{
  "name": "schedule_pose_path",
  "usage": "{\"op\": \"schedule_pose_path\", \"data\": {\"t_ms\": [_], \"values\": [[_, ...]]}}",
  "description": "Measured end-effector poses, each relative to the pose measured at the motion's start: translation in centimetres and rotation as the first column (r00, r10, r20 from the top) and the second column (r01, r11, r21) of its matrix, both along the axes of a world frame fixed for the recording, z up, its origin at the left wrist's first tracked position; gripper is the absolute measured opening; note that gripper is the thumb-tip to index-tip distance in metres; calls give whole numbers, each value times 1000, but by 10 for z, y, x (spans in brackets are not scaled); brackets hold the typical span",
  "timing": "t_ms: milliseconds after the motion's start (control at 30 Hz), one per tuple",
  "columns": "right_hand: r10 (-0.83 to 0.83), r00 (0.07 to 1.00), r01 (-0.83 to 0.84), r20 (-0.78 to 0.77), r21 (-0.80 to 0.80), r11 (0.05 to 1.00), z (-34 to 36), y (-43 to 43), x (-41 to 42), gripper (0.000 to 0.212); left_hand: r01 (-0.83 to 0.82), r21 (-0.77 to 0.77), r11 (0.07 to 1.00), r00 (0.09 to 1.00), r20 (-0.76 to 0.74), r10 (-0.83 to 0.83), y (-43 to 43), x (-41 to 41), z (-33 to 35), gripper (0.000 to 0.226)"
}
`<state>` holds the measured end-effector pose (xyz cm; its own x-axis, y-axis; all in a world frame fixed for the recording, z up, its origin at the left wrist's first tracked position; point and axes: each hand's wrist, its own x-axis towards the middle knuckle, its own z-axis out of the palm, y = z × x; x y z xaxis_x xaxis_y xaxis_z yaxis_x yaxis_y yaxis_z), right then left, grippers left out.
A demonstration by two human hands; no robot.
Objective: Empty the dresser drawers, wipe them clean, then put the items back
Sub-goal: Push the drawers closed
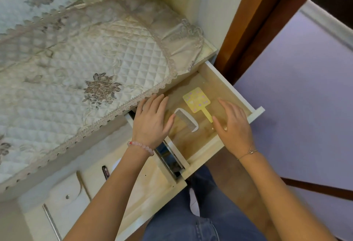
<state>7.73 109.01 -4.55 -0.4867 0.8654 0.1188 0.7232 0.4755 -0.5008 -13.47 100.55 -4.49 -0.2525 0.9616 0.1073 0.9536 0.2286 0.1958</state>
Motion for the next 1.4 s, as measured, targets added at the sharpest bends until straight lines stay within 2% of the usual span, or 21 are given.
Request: {"op": "schedule_pose_path", "data": {"t_ms": [300,400,533,600,667,767,833,933,1100,1267,1400], "values": [[-113,994,114,7,-96,989,-26,-12,20,48,111,-31,993,994,13,-110,4,17,-5,56],[-170,985,156,-28,-274,949,-40,-19,29,56,128,-38,991,992,13,-128,5,20,-7,56],[-385,914,259,-130,-544,798,-62,-28,38,72,147,-62,987,989,15,-146,6,24,-9,55],[-532,825,298,-190,-654,696,-69,-29,41,72,155,-61,986,988,19,-154,6,25,-10,54],[-715,654,268,-247,-808,525,-75,-29,45,67,160,-68,985,987,22,-159,4,27,-12,54],[-929,330,46,-168,-980,193,-78,-31,46,62,170,-74,983,985,30,-168,1,29,-14,54],[-971,205,-96,-125,-990,108,-79,-31,48,59,171,-82,982,985,39,-168,-1,31,-16,55],[-990,107,-194,-97,-978,74,-79,-31,51,63,173,-103,979,984,51,-169,-2,33,-19,56],[-994,36,-296,-103,-951,88,-83,-26,53,69,167,-117,979,985,65,-160,-1,34,-23,57],[-995,10,-370,-96,-925,85,-89,-22,47,70,149,-105,983,988,60,-143,5,25,-24,57],[-994,32,-413,-102,-907,80,-89,-10,30,71,127,-100,987,991,48,-123,16,13,-24,57]]}}
